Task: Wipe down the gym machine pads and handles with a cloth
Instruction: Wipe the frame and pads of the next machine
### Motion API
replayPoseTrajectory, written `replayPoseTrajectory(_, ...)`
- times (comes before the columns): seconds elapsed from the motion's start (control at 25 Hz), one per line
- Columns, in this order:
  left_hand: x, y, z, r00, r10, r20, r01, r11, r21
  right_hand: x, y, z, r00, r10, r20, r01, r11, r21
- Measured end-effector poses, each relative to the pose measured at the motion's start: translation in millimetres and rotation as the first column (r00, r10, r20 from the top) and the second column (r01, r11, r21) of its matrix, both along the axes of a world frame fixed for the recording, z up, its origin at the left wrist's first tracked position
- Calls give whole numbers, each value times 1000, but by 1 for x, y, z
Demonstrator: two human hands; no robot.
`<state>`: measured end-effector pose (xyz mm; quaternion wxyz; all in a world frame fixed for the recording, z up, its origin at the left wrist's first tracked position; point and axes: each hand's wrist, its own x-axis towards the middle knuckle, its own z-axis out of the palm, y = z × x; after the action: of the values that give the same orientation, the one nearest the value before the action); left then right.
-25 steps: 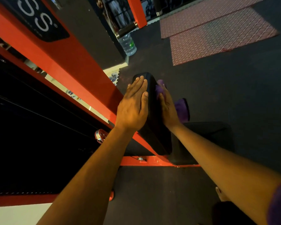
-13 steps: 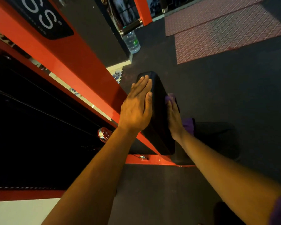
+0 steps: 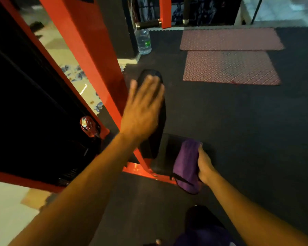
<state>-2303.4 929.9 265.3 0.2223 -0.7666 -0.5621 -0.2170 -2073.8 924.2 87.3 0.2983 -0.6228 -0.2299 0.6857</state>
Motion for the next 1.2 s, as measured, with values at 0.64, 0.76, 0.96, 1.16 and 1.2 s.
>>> replayPoseTrajectory(0.64,191,-16,-297,584,764,274,-288,511,-810,210,205,-56,724,500,475,-530,844,-79)
replayPoseTrajectory(0.76,198,15,-338,489,835,252,-402,472,-784,193,243,-85,577,596,559,-655,746,-119)
replayPoseTrajectory(0.96,206,39,-388,251,949,191,-523,299,-799,124,274,-123,286,754,592,-876,455,-157)
replayPoseTrajectory(1.16,219,58,-407,170,971,167,-706,238,-667,104,263,-166,51,820,570,-993,103,-59)
replayPoseTrajectory(1.2,219,56,-406,160,974,159,-719,226,-658,109,262,-171,17,825,565,-998,45,-37)
